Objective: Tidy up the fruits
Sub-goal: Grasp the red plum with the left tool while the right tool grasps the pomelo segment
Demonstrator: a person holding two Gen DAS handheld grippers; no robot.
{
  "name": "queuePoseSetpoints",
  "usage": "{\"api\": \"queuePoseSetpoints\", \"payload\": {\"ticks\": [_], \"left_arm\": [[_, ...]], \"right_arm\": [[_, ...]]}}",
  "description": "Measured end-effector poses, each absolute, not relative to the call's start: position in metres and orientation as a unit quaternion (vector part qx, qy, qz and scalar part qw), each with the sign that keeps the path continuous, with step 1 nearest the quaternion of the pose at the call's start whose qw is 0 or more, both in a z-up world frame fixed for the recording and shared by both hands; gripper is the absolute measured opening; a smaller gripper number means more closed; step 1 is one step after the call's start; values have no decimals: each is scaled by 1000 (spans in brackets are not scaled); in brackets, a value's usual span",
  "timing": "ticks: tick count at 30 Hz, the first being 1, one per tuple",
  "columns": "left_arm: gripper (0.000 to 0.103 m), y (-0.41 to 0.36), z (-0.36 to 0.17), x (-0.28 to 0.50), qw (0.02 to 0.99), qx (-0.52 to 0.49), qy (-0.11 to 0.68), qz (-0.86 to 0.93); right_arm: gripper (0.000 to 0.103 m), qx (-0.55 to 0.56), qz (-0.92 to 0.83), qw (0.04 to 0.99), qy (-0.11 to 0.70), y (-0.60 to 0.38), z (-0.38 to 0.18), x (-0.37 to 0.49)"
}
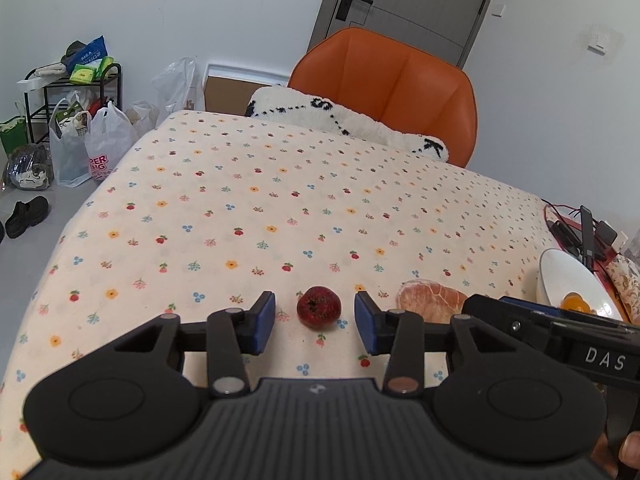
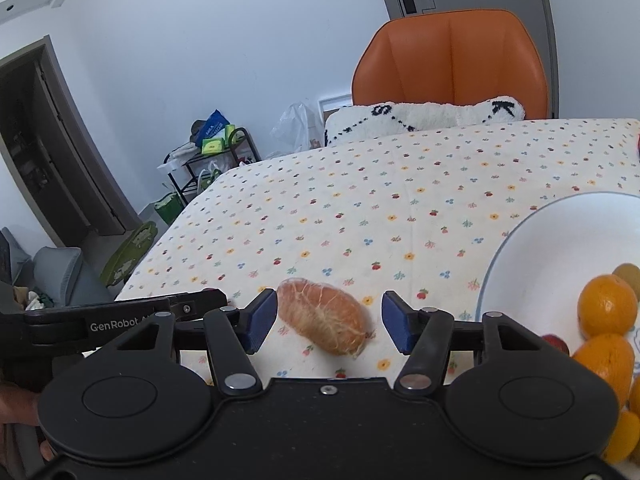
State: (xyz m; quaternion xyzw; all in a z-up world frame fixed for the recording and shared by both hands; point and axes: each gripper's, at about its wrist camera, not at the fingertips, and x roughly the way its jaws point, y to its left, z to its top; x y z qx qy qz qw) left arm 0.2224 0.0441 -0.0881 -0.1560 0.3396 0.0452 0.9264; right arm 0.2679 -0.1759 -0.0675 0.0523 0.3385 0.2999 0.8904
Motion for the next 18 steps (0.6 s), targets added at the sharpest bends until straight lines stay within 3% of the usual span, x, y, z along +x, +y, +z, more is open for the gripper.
{"api": "queuePoseSetpoints", "payload": {"ticks": [6,8,18], "left_arm": [[32,46,-91,230,927,-151,338,49],[22,47,-92,231,927,-151,340,50],[22,63,-86,221,927,-166,333,55]], "right_arm": [[58,48,304,890,335,-171,-64,273],[58,43,306,890,335,-167,-63,274],[57,-4,303,892,335,-144,-66,276]]}}
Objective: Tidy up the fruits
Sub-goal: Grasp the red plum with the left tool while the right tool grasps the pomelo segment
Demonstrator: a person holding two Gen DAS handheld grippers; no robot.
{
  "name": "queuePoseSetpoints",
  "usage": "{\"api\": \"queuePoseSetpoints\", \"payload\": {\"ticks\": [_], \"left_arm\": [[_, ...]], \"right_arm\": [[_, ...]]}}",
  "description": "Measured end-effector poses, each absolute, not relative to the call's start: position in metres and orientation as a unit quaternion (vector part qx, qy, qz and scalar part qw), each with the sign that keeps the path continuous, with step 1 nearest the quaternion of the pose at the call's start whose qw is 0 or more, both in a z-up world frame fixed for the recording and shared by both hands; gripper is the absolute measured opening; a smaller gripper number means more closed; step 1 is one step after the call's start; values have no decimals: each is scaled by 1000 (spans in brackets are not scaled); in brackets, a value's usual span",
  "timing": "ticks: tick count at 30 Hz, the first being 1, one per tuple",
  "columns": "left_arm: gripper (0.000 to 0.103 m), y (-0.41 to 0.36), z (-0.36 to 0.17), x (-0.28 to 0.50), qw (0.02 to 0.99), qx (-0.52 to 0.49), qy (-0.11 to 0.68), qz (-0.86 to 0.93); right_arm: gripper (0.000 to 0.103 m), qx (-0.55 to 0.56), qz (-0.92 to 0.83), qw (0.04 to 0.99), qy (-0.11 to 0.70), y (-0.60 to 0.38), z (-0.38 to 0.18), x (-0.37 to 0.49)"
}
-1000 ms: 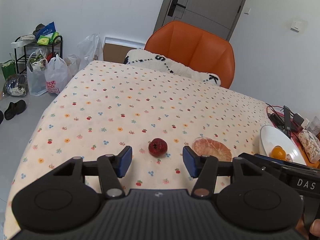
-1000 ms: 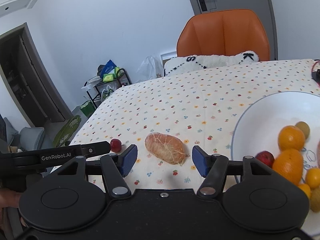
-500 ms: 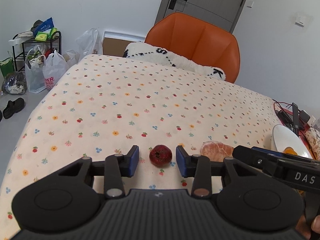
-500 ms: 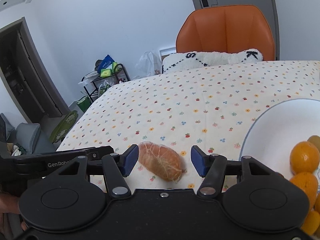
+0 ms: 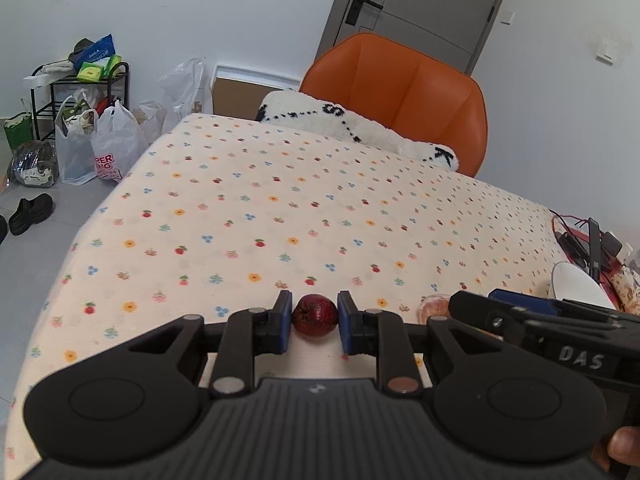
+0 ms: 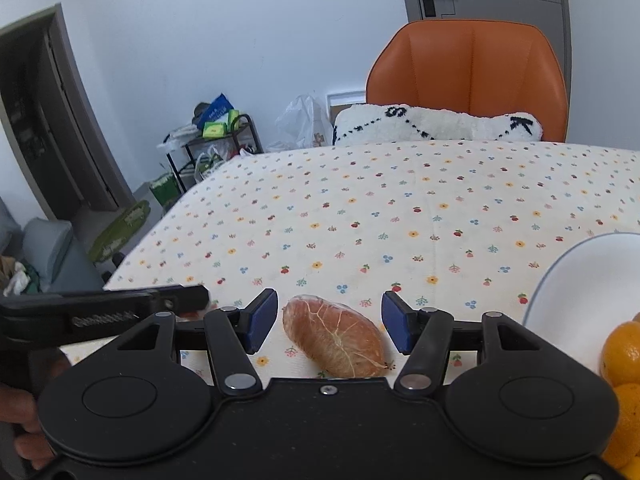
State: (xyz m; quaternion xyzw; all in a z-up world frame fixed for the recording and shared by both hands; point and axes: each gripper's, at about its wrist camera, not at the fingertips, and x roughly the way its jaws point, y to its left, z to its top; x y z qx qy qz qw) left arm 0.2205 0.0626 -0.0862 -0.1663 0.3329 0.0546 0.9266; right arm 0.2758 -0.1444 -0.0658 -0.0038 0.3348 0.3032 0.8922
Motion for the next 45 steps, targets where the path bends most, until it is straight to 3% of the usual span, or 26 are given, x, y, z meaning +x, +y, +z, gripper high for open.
{"api": "queuePoseSetpoints", "payload": {"ticks": [32,38,45], "left_arm": [[22,75,-93,208,925,-178,331,49],[22,77,-92,211,925,-182,331,50],[22,76,-91,206,925,-184,330,47]], "right_arm": [[54,-64,292,888,349,-125,-75,258],[38,-99,281,892,339,-119,-76,255],[35,-90,284,892,339,-120,-74,249]]}}
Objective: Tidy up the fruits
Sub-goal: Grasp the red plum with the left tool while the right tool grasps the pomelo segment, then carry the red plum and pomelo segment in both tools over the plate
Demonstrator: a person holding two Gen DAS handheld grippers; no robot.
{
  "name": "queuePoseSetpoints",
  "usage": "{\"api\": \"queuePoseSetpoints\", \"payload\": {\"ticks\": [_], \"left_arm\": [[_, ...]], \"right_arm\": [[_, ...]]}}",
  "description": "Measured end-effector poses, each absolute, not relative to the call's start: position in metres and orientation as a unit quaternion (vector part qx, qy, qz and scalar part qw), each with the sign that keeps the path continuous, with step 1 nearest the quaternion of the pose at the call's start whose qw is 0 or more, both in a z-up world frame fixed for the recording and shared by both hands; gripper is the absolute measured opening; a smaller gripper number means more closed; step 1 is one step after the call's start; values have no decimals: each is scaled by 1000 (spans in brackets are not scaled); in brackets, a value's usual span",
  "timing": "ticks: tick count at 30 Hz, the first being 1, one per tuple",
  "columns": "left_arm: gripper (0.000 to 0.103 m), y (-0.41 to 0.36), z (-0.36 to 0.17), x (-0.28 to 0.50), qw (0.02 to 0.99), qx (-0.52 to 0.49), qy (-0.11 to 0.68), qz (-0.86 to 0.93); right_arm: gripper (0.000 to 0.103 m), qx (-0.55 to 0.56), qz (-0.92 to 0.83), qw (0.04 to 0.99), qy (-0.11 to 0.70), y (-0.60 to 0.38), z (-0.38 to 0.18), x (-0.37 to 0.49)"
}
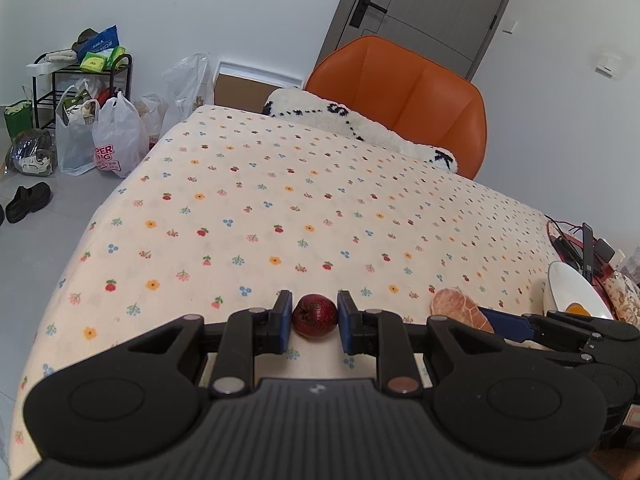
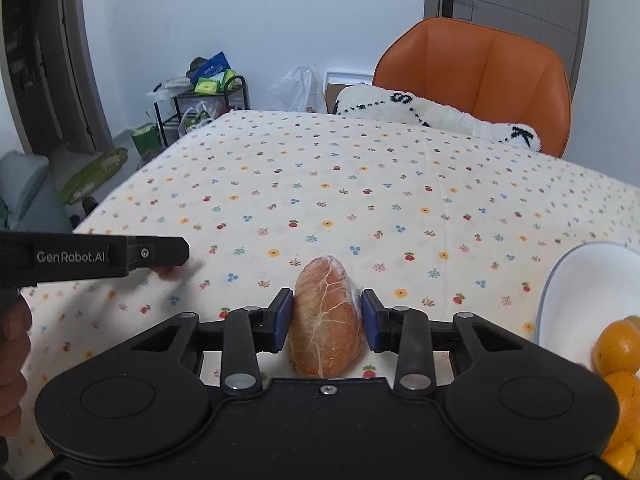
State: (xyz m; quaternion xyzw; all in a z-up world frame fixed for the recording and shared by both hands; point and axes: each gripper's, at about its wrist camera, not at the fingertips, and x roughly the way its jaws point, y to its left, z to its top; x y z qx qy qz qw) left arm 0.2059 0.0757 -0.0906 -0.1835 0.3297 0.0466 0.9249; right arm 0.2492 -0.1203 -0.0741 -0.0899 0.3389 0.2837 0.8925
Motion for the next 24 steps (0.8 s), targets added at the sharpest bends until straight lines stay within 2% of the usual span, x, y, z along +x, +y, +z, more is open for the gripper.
{"api": "queuePoseSetpoints", "payload": {"ticks": [24], "left_arm": [[22,24,-49,169,944,-154,291,22]], "right_arm": [[34,-31,279,914,293,-176,-37,215]]}}
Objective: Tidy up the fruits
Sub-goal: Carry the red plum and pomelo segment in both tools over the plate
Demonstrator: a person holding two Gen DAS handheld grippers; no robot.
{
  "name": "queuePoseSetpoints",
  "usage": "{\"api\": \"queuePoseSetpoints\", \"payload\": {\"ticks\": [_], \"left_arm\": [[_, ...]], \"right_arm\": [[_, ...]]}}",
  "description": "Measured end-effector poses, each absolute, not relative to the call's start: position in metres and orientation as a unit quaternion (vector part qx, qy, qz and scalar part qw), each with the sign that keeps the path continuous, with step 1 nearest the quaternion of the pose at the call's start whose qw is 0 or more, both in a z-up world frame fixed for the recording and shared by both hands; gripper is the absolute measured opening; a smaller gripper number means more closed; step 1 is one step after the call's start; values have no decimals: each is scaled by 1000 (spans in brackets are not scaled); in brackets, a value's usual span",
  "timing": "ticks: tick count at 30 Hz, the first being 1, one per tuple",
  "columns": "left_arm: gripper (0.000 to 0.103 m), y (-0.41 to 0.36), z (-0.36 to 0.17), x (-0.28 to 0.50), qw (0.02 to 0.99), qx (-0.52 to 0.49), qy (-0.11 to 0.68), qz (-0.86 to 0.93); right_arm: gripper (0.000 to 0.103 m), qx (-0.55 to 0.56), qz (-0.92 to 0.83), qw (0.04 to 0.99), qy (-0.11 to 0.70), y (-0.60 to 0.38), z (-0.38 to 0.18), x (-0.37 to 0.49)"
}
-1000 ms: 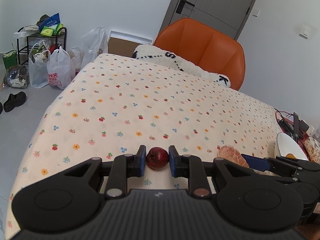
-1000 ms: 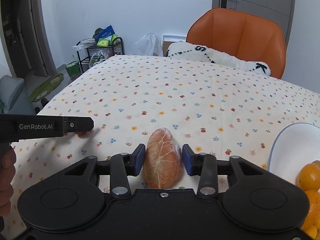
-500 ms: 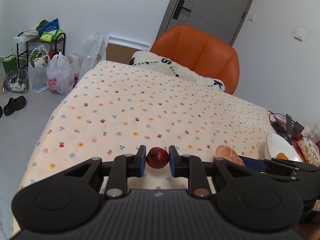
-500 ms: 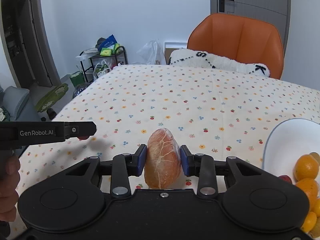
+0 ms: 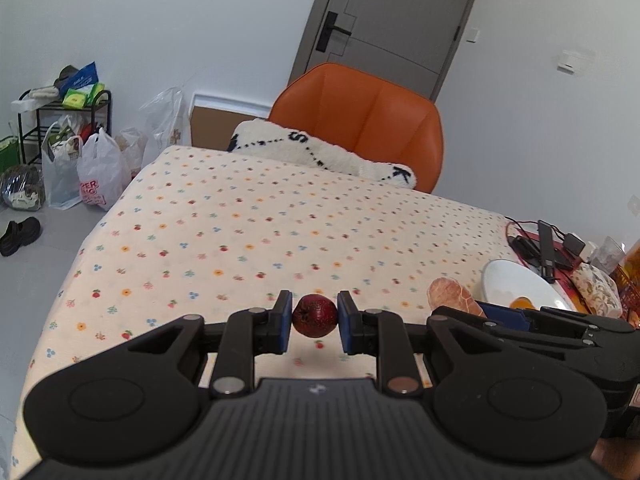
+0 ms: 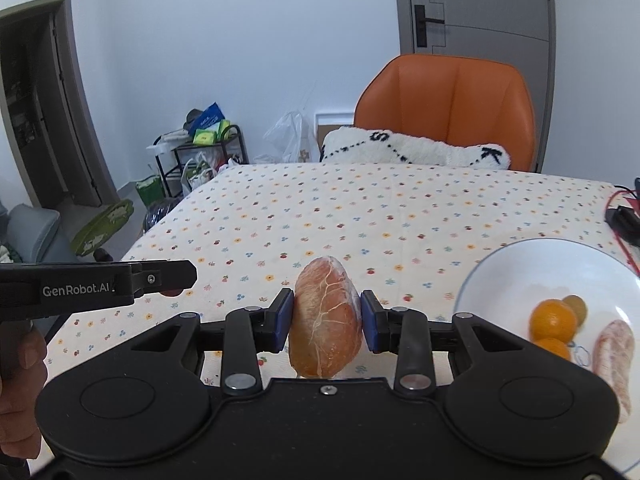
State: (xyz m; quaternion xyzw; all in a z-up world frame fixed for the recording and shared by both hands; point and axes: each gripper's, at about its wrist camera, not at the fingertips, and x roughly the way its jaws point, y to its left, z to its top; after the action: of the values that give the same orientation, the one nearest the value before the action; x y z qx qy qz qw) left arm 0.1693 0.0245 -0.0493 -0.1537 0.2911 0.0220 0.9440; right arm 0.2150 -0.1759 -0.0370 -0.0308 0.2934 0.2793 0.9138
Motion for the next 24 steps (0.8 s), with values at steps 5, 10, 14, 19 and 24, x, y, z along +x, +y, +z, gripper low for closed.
{"api": "queuePoseSetpoints", "payload": {"ticks": [5,10,14,19,24], "left_arm": [[22,8,-42,164,947,-144,286,14],[22,-10,-36,161,950,-133,282,6],[22,-25,-33,161,952,-127,279,0],[22,-42,-29,161,953,-122,277,-9],[22,-58,-26,163,954,-115,276,-18]], "right_arm": [[34,-20,274,918,285,-191,-33,208],[34,-8,267,922,279,-209,-30,205],[34,-2,259,926,274,-223,-27,202],[34,6,249,930,271,-241,-28,200],[34,16,236,934,268,-260,-28,200]]}}
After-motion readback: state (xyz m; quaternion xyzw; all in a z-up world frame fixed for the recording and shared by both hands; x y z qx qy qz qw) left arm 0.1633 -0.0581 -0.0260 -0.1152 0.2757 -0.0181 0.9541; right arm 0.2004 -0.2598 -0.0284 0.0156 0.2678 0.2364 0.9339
